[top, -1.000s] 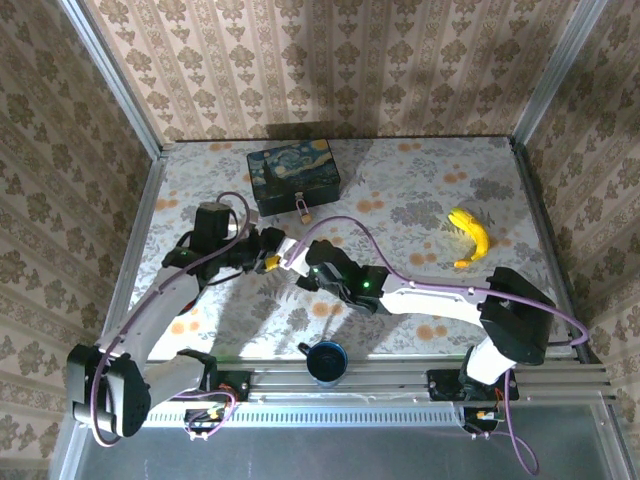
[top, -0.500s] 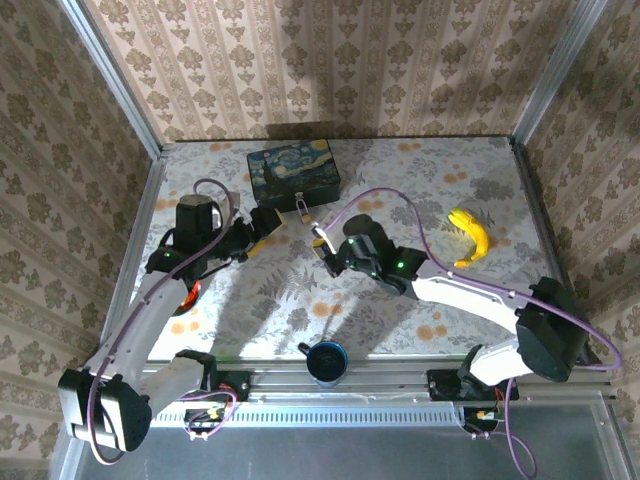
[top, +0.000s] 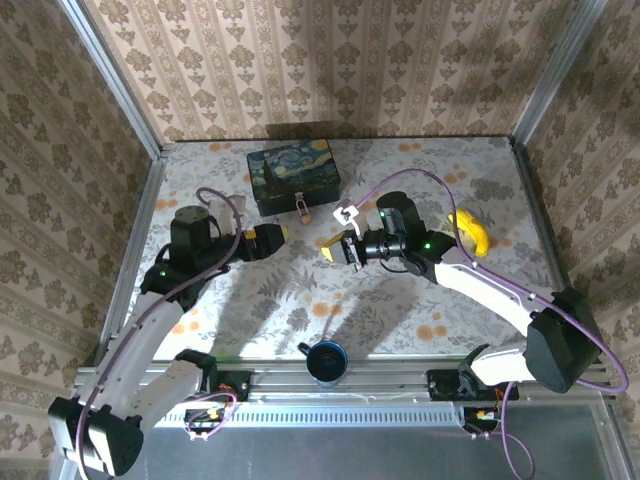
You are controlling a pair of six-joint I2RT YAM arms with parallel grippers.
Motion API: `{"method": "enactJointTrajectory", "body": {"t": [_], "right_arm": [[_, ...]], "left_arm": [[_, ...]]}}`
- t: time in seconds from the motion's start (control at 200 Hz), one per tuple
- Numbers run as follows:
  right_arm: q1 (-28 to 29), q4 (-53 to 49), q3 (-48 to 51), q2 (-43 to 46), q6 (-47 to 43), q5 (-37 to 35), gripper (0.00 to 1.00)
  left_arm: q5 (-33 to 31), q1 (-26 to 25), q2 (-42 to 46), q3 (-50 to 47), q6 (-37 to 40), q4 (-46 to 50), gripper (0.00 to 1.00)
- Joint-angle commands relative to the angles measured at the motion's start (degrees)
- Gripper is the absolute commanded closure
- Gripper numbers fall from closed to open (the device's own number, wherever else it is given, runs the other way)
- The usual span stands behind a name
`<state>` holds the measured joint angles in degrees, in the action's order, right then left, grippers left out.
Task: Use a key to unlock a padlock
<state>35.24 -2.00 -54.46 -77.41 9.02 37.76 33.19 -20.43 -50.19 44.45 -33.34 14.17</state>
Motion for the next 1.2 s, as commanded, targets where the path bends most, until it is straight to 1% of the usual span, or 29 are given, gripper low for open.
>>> {"method": "enactJointTrajectory", "body": {"t": [0.0,0.02,0.035,0.085,0.175,0.29,0.405,0.57,0.58,0.6,0.705,0.8,0.93,1.045,1.175,1.195], "right_arm": [[-0.3,-3.9,-2.7,0.8,-0.7,9.2,1.0],[-0.4,-4.0,-2.8,0.9,-1.0,10.0,1.0],[-0.4,-4.1,-2.8,0.9,-1.2,10.5,1.0],[-0.7,-4.0,-2.9,0.9,-1.6,13.2,1.0],[-1.3,-4.2,-3.2,0.4,-1.9,16.9,1.0],[-1.7,-8.3,-5.0,-0.6,-4.5,21.0,1.0],[-1.7,-12.3,-6.6,-1.5,-7.2,22.6,1.0],[-1.8,-16.1,-8.1,-2.0,-9.8,23.9,1.0],[-1.8,-16.2,-8.0,-2.0,-9.9,23.9,1.0],[-1.8,-16.3,-8.1,-2.0,-10.0,24.0,1.0],[-1.9,-16.5,-8.2,-2.0,-10.2,24.7,1.0],[-2.0,-16.5,-8.2,-2.0,-10.3,25.3,1.0],[-2.2,-16.8,-8.3,-2.0,-10.4,25.5,1.0],[-2.2,-16.8,-8.1,-2.0,-10.4,25.6,1.0],[-2.3,-16.5,-8.2,-2.0,-10.3,25.7,1.0],[-2.3,-16.4,-8.1,-3.4,-10.3,25.7,1.0]], "left_arm": [[2.9,-0.8,1.6,-2.7,4.6,-7.1,0.03],[3.3,-0.9,1.8,-3.3,4.6,-8.3,0.03],[5.1,-0.8,1.8,-3.7,4.7,-9.2,0.04],[7.6,-0.9,1.9,-4.9,5.1,-12.0,0.05],[10.4,-1.3,1.8,-6.2,6.6,-15.5,0.07],[10.9,-2.7,2.1,-6.9,10.8,-16.9,0.08],[10.5,-3.9,1.9,-6.7,13.5,-16.5,0.11],[11.9,-5.4,0.5,-4.5,17.8,-13.7,0.18],[12.0,-6.7,0.4,-4.2,18.3,-13.3,0.18],[12.3,-7.6,0.1,-3.7,19.2,-12.5,0.19],[12.5,-10.6,-1.5,-0.6,24.6,-6.8,0.24],[12.6,-12.4,-3.8,1.5,27.2,-3.6,0.29],[12.8,-13.7,-6.3,1.9,25.6,-6.1,0.38],[15.7,-13.9,-6.9,1.2,23.2,-10.5,0.44],[17.6,-14.1,-6.3,1.0,22.9,-11.4,0.46],[17.5,-14.1,-6.2,0.9,23.0,-11.2,0.47]]}}
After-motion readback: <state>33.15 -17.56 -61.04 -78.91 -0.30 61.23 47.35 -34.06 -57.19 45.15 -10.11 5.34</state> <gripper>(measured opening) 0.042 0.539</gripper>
